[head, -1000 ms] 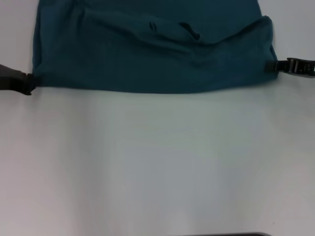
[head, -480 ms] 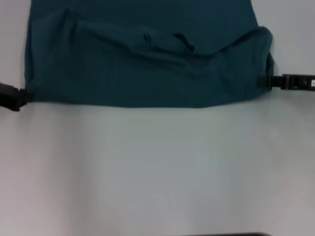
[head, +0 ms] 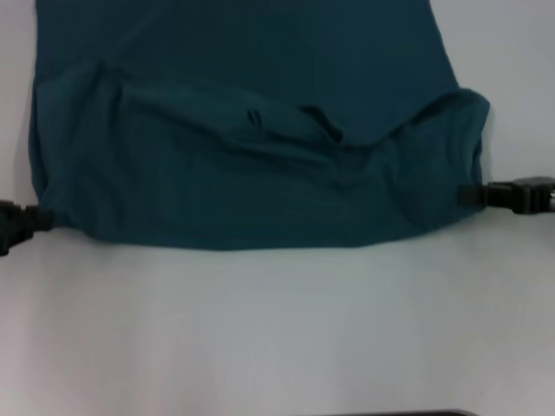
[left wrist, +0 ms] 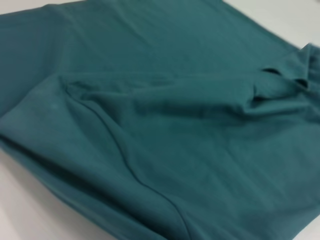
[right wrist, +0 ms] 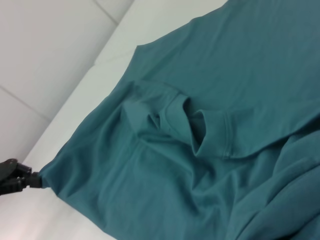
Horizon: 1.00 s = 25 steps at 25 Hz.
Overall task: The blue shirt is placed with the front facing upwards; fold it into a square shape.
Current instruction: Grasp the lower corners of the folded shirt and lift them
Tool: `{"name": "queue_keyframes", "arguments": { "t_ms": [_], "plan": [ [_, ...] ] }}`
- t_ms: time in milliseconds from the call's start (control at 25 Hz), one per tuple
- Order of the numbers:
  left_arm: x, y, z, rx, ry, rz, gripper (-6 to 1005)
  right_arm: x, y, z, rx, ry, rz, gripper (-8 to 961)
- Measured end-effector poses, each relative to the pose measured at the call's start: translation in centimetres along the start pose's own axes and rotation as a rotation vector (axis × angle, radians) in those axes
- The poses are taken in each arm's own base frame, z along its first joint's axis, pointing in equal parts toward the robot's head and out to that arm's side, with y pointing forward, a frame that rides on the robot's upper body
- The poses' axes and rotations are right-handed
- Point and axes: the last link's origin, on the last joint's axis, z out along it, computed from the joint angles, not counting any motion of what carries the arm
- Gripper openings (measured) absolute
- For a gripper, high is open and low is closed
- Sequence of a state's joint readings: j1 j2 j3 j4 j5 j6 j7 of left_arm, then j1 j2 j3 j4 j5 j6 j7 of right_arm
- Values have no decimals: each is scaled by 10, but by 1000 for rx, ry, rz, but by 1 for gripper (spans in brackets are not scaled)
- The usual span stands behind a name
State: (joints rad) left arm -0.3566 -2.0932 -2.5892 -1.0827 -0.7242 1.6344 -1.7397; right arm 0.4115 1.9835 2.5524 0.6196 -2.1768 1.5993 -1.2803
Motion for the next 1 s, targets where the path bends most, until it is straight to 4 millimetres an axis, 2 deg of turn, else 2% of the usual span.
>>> {"name": "queue_keyframes", "arguments": {
  "t_ms": [440, 800, 1000],
  "plan": [
    [-48, 24, -25, -116, -16, -49, 70, 44, 8, -24, -59, 9, 41, 72],
    [-78, 39, -37, -168, -24, -95, 69, 63, 7, -39, -39, -34, 79, 73],
    [-89, 44, -37, -192, -46, -107, 69, 74, 9, -43, -45, -41, 89, 74]
  ]
}}
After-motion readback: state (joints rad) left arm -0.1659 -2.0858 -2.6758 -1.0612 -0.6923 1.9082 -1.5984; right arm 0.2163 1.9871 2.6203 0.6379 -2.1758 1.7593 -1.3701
